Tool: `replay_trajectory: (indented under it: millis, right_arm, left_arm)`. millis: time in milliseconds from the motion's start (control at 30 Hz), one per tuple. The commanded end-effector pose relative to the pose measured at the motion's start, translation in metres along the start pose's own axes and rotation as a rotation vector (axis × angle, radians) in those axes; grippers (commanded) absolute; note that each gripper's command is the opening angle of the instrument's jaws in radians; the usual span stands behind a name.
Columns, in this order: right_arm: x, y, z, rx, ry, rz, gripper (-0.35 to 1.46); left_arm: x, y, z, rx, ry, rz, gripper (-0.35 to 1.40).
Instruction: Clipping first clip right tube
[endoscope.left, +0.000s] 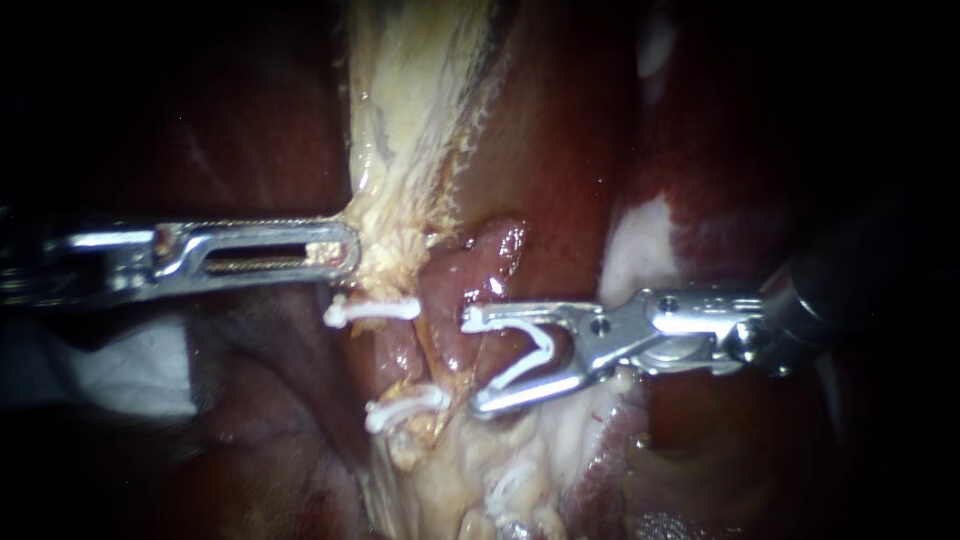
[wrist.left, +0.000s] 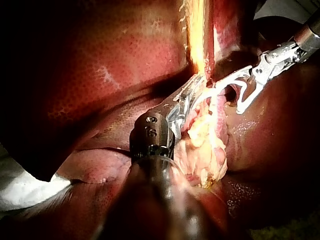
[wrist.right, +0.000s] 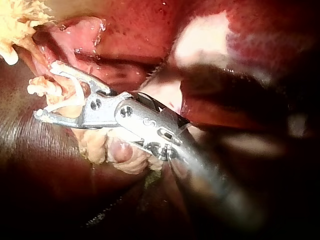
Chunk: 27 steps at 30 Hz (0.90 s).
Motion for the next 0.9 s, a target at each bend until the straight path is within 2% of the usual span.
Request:
replay_trajectory:
  millis: [33,300,500,767,900]
  right_arm:
    - [-0.0001,0.0004,0.0002,-0.001,-0.001,-0.001,0.6]
    - [-0.0011,0.0026,0.0009,0.011,-0.006,0.013,0.6]
    - [-0.0018,0.0029,0.0027,0.062,-0.011,0.028,0.6]
    - [-0.0015,0.0031,0.0032,0.142,-0.017,0.015,0.58]
    - [-0.0015,0.0032,0.0035,0.162,-0.019,0.009,0.57]
  left_arm:
    - [0.0,-0.0002,-0.0001,-0.001,0.0,0.0,-0.35]
    - [0.0,-0.001,-0.0005,0.002,-0.002,-0.001,-0.35]
    - [0.0,-0.0012,-0.0006,0.003,-0.004,-0.001,-0.35]
    - [-0.0001,-0.0013,-0.0004,0.003,-0.005,-0.001,-0.35]
    - [-0.0001,-0.0013,-0.0004,0.002,-0.005,-0.001,-0.35]
